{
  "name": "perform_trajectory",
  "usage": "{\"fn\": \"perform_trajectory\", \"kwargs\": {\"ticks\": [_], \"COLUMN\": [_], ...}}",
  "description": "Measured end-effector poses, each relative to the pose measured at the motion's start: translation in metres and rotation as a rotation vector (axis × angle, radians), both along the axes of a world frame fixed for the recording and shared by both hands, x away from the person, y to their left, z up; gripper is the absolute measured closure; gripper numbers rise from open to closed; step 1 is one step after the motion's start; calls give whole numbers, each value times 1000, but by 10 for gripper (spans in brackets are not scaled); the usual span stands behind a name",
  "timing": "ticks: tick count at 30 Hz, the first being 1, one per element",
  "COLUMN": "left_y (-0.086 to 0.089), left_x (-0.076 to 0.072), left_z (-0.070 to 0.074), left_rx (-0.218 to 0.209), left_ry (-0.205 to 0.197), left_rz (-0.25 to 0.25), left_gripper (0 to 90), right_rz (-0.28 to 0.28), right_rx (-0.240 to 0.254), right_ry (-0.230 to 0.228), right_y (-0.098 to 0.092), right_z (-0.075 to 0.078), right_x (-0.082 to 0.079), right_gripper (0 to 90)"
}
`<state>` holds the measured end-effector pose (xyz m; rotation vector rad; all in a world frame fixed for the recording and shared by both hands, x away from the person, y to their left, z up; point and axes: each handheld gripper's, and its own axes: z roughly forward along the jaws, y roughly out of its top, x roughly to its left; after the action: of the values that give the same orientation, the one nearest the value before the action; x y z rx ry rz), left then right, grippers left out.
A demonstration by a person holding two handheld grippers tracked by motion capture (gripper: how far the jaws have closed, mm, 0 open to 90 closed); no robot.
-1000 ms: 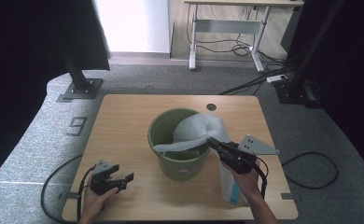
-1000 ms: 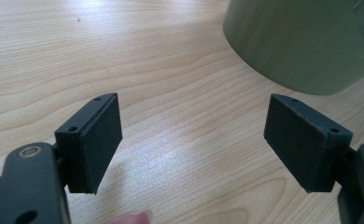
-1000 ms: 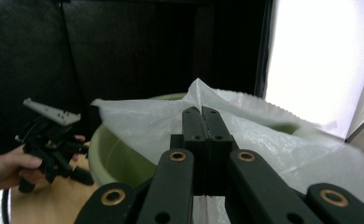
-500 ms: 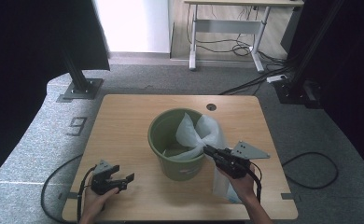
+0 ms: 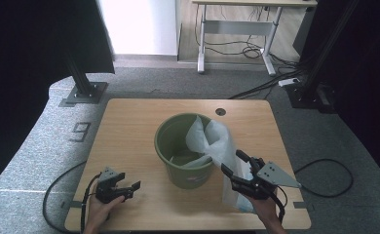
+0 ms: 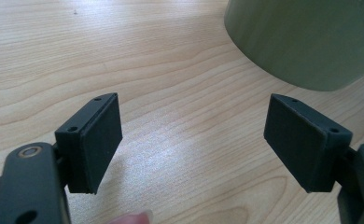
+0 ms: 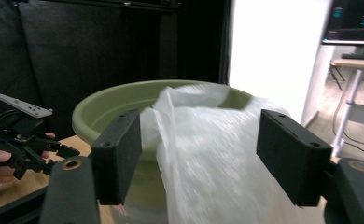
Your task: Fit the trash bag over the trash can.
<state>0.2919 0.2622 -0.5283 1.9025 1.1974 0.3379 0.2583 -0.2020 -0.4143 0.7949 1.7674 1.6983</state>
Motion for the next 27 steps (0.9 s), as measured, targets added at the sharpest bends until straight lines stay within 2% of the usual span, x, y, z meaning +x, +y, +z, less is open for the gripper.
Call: {"fn": "perform_trajectory", "kwargs": {"ticks": [3, 7, 11, 14, 18, 23, 27], "left_y": [-1, -5, -6, -6, -8, -9, -9], "left_x": [1, 1, 2, 2, 3, 2, 2], "left_z": [-1, -1, -2, -2, -3, -3, -2], "left_rx": [0, 6, 6, 6, 10, 11, 8], "left_ry": [5, 7, 9, 11, 15, 13, 13], "left_rz": [-1, -8, -10, -8, -14, -16, -13], "left_gripper": [191, 191, 191, 191, 191, 191, 191], "right_rz": [-31, -71, -86, -87, -98, -100, -92], "right_rx": [2, -28, -25, -43, -42, -54, -89], "right_ry": [20, 54, 99, 124, 158, 184, 202], "right_y": [-8, -16, -21, -21, -21, -13, -4], "right_z": [-5, -17, -30, -40, -50, -62, -73], "right_x": [-5, -9, -10, -11, -12, -13, -10], "right_gripper": [250, 226, 214, 205, 185, 168, 220]}}
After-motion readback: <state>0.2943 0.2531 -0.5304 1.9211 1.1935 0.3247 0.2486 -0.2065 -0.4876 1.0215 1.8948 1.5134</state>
